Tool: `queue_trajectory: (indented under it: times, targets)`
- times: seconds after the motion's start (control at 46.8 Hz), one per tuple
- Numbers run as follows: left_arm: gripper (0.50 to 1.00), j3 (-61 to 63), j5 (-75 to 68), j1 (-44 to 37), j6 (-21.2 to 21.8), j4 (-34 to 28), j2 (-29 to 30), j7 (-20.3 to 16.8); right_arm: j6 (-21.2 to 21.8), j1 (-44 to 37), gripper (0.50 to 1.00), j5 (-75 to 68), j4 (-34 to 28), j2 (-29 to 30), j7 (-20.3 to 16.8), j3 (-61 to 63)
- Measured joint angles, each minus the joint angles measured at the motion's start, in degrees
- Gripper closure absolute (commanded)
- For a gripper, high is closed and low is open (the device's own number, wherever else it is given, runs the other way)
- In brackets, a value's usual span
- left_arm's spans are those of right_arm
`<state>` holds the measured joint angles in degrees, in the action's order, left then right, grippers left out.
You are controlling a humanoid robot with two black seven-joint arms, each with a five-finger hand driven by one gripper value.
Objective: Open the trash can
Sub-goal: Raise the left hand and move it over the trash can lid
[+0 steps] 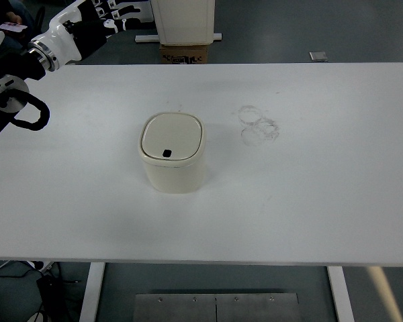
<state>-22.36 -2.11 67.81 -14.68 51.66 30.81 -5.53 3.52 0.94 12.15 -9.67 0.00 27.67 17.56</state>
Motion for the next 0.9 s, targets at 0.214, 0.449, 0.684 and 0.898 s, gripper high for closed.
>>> queue_trajectory:
  times: [0.214, 0.449, 0.684, 0.898]
  targets:
    - [0.500, 12.2, -0.4, 9.6, -0.8, 5.5, 2.6, 2.1, 0.0, 0.0, 0.509, 0.0, 0.0, 0.0, 0.0, 0.0]
    - [0.500, 26.0, -0.7, 19.0, -4.7, 8.5, 3.9, 3.0, 0.0, 0.0, 0.509, 0.0, 0.0, 0.0, 0.0, 0.0]
    - [0.500, 37.4, -0.7, 27.5, -5.5, 17.8, 4.7, 3.8, 0.0, 0.1, 0.509, 0.0, 0.0, 0.0, 0.0, 0.0]
    - [0.500, 42.8, -2.3, 32.3, -9.5, 22.5, 5.7, 5.5, 0.0, 0.0, 0.509, 0.0, 0.0, 0.0, 0.0, 0.0]
